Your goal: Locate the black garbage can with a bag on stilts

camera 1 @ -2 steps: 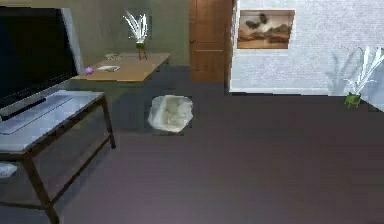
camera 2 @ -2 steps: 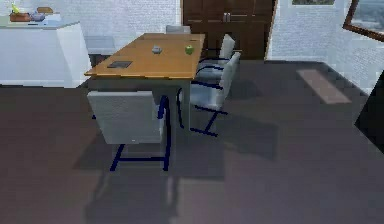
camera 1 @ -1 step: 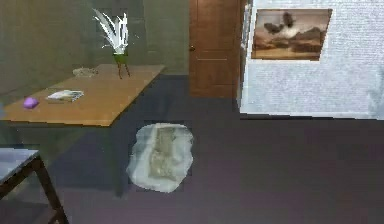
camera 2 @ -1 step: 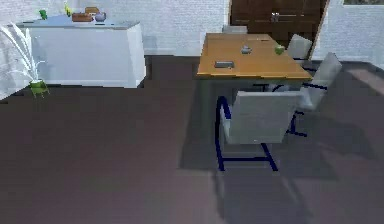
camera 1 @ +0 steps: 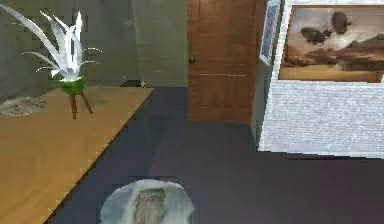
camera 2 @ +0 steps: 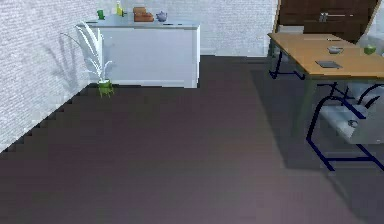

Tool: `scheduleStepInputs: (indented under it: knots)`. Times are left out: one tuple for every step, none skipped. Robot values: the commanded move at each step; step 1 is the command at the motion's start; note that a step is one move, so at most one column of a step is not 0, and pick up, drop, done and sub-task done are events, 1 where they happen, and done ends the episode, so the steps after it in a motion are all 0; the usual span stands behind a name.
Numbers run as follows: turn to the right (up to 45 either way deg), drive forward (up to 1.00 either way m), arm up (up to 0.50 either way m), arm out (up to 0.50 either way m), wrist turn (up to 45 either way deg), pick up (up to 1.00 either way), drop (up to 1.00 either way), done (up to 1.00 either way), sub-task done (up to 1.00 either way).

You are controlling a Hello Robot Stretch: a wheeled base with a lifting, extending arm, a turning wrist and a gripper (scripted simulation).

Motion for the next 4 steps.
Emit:
scheduleStepInputs:
  knots:
    - [-3.0,0.00,0.00,0.00,0.0,0.00,0.00,0.00,0.00]
    - [0.0,1.00,0.00,0.00,0.0,0.00,0.00,0.00,0.00]
    - [0.0,1.00,0.00,0.00,0.0,0.00,0.00,0.00,0.00]
    - [9.0,0.00,0.00,0.00,0.0,0.00,0.00,0.00,0.00]
